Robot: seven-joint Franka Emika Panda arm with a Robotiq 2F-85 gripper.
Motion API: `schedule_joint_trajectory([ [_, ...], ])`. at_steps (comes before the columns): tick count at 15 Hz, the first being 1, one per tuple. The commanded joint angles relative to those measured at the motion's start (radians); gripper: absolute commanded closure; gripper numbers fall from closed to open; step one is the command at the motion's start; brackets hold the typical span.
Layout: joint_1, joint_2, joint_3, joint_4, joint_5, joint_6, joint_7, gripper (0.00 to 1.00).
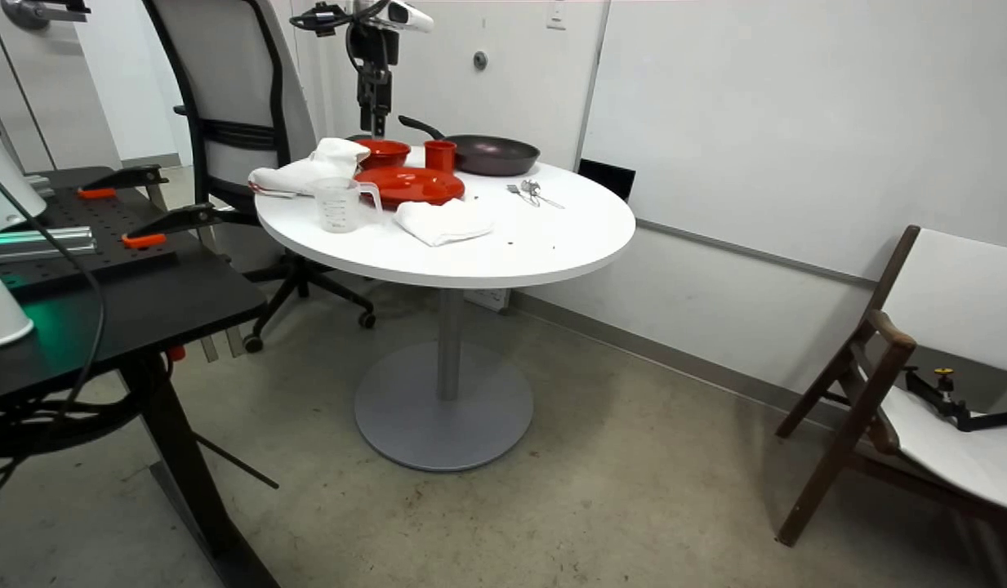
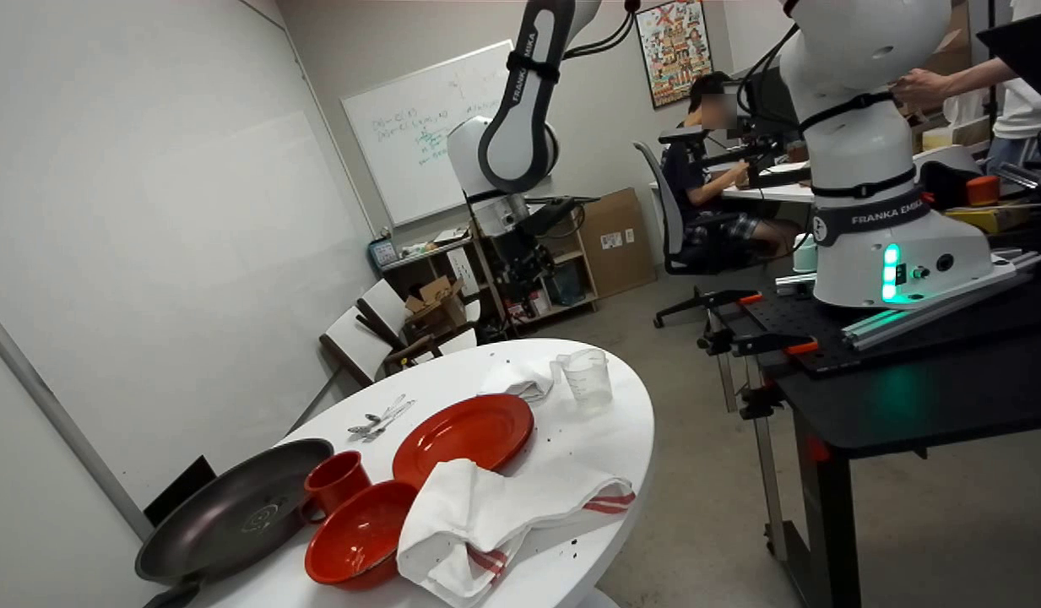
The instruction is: Use the towel on the right to wipe the countertop
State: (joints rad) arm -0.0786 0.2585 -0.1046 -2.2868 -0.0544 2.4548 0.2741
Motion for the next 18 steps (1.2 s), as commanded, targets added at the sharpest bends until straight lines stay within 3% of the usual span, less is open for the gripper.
schedule_joint_trajectory([
  [1, -0.001, 0.088, -0.044, 0.114, -0.006, -0.042, 0.032, 0.0],
  [10, -0.011, 0.279, -0.062, 0.302, 0.098, -0.037, 0.097, 0.0],
  [18, 0.003, 0.47, -0.084, 0.501, 0.105, -0.045, 0.163, 0.0],
])
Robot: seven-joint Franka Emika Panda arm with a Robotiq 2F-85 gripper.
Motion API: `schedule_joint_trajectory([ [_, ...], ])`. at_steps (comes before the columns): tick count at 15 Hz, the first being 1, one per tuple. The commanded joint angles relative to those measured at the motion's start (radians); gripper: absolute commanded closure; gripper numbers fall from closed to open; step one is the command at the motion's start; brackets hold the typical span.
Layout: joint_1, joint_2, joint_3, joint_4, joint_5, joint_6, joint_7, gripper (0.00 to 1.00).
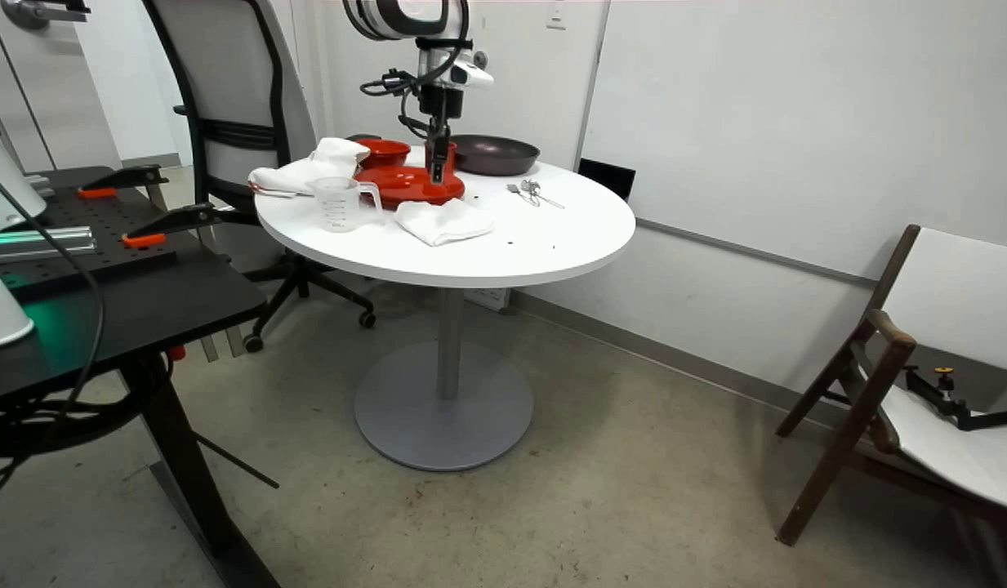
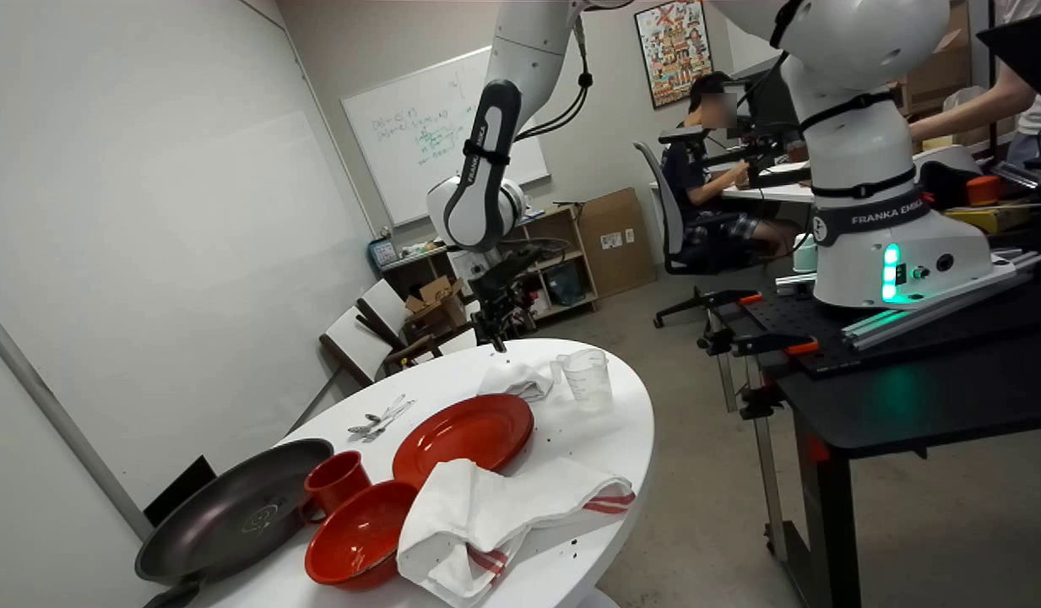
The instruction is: Use the towel on the right to wipe the countertop
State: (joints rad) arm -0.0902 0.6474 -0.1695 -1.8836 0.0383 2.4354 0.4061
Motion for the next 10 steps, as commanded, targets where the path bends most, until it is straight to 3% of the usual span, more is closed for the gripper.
schedule_joint_trajectory([
  [1, 0.015, 0.103, -0.019, 0.118, 0.014, -0.029, 0.038, 0.0],
  [10, 0.013, 0.231, -0.038, 0.211, 0.029, -0.07, 0.089, 0.0],
])
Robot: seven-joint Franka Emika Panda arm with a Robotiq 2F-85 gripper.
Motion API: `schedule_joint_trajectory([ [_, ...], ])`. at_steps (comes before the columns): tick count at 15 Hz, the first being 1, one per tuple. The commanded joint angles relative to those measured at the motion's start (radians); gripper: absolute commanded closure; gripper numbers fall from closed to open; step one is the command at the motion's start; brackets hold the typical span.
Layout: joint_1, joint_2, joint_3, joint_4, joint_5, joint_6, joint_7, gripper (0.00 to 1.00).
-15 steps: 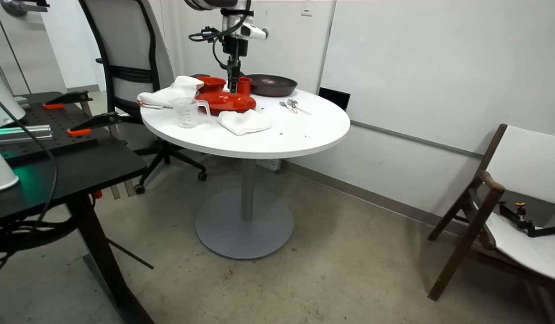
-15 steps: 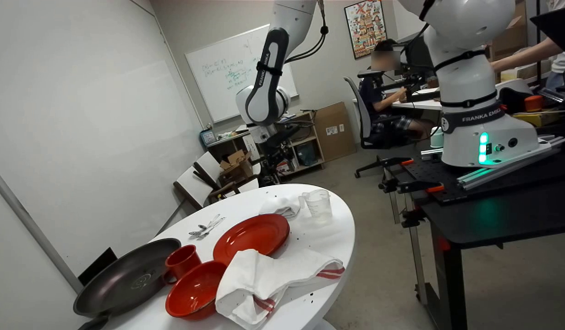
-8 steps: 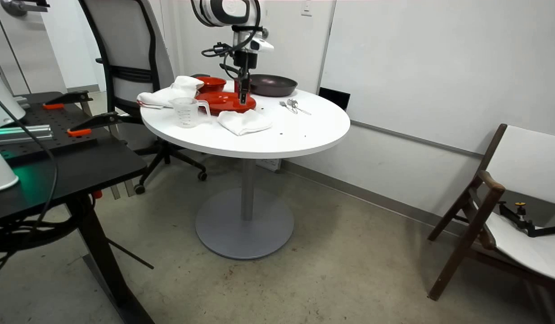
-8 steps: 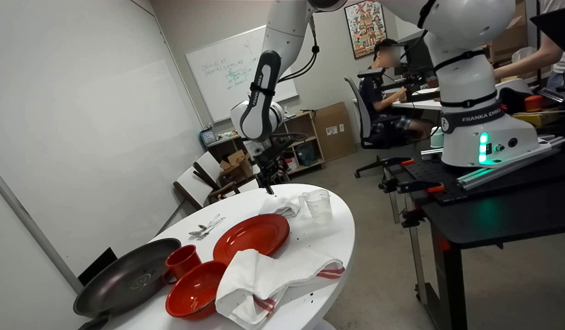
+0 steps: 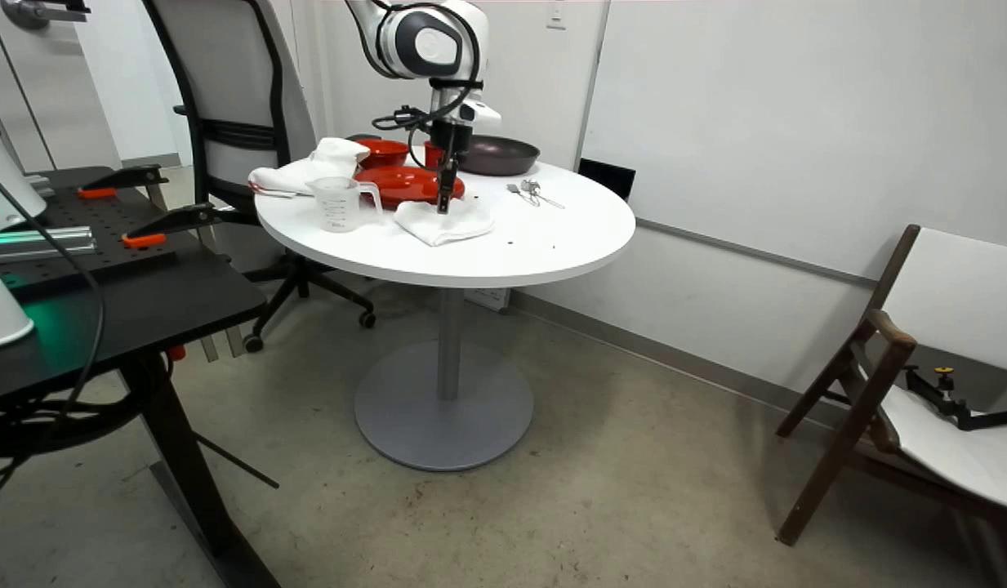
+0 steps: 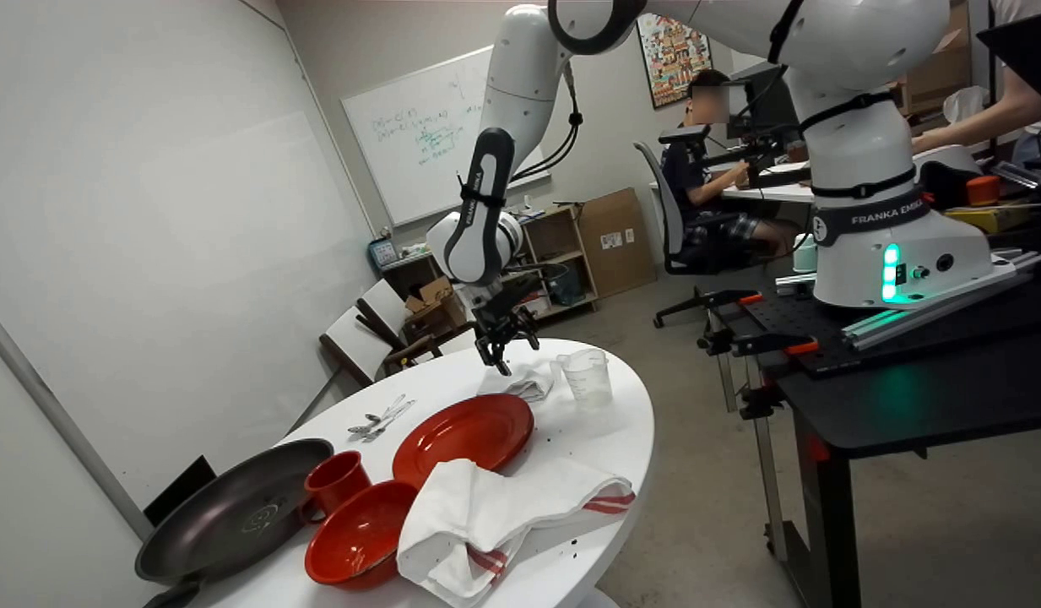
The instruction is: Use the towel on the right to wipe the countertop
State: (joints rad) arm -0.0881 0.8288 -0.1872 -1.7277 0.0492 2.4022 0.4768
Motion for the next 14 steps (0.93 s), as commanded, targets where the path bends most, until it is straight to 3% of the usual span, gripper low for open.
schedule_joint_trajectory([
  [1, 0.01, 0.058, -0.021, 0.06, 0.02, -0.042, 0.018, 0.0],
  [14, 0.017, 0.067, -0.016, 0.063, 0.056, -0.055, 0.024, 0.0],
])
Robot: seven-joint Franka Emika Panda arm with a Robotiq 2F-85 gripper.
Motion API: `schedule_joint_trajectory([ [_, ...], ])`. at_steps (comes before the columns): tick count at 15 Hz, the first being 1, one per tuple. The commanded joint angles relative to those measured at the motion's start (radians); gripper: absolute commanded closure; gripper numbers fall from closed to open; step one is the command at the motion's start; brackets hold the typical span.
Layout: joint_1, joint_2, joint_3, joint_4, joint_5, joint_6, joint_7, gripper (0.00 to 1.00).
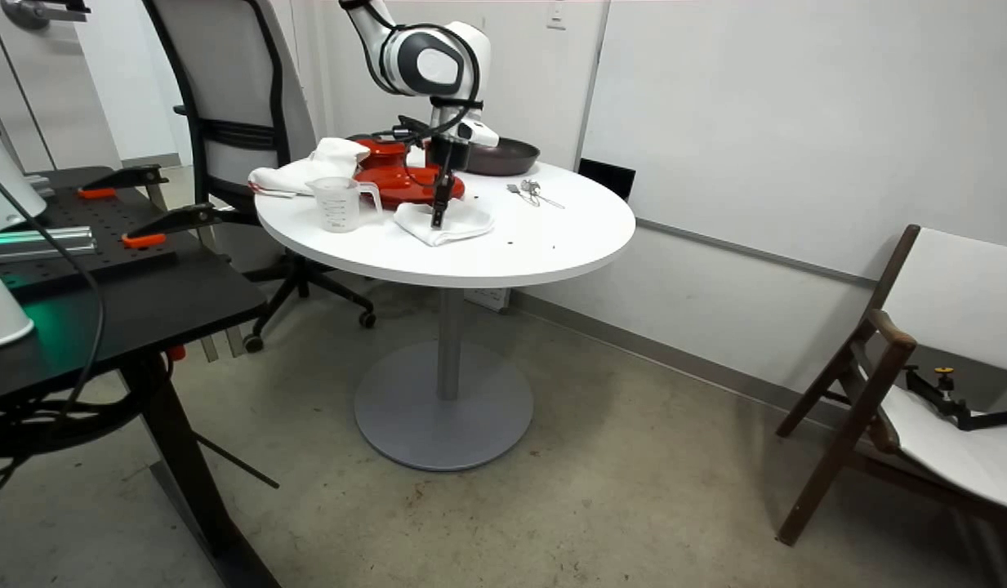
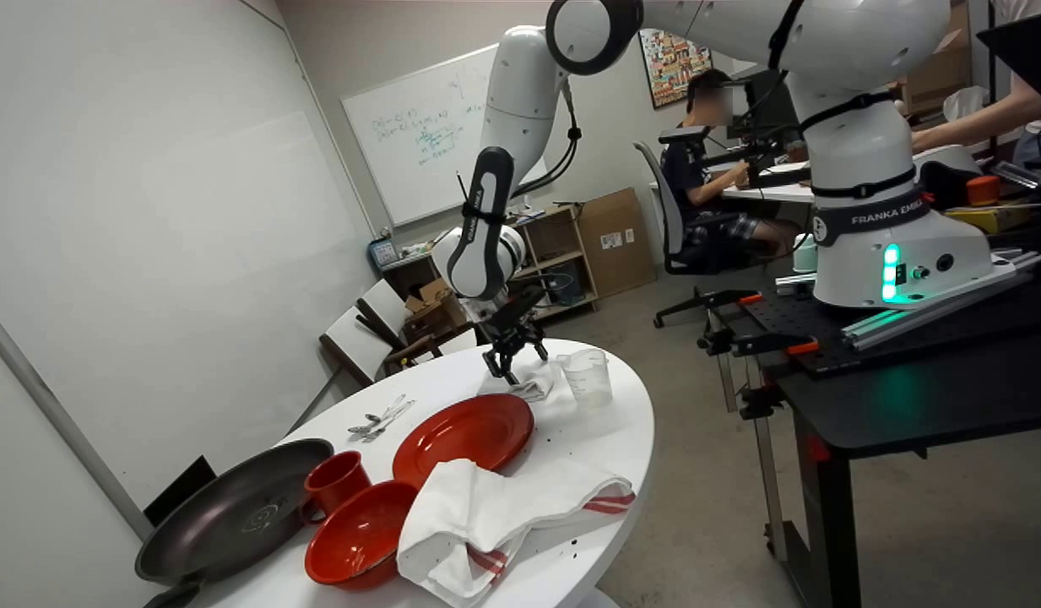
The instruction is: Use the towel on the right to wipe the countertop
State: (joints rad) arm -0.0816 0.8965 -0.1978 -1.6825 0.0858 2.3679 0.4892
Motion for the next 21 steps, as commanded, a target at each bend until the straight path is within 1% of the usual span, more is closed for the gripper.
schedule_joint_trajectory([
  [1, 0.011, -0.002, -0.006, 0.017, 0.02, -0.016, 0.01, 0.0],
  [3, 0.015, -0.004, -0.01, 0.021, 0.015, -0.009, 0.01, 0.0],
  [6, 0.02, -0.008, -0.021, 0.02, 0.003, 0.043, 0.003, 0.0],
  [9, 0.023, -0.01, -0.029, 0.024, 0.002, 0.067, 0.006, 0.0],
  [14, 0.019, -0.011, -0.024, 0.006, 0.018, 0.051, 0.018, 0.0],
  [21, 0.014, -0.009, -0.012, -0.042, 0.032, 0.085, 0.003, 0.0],
])
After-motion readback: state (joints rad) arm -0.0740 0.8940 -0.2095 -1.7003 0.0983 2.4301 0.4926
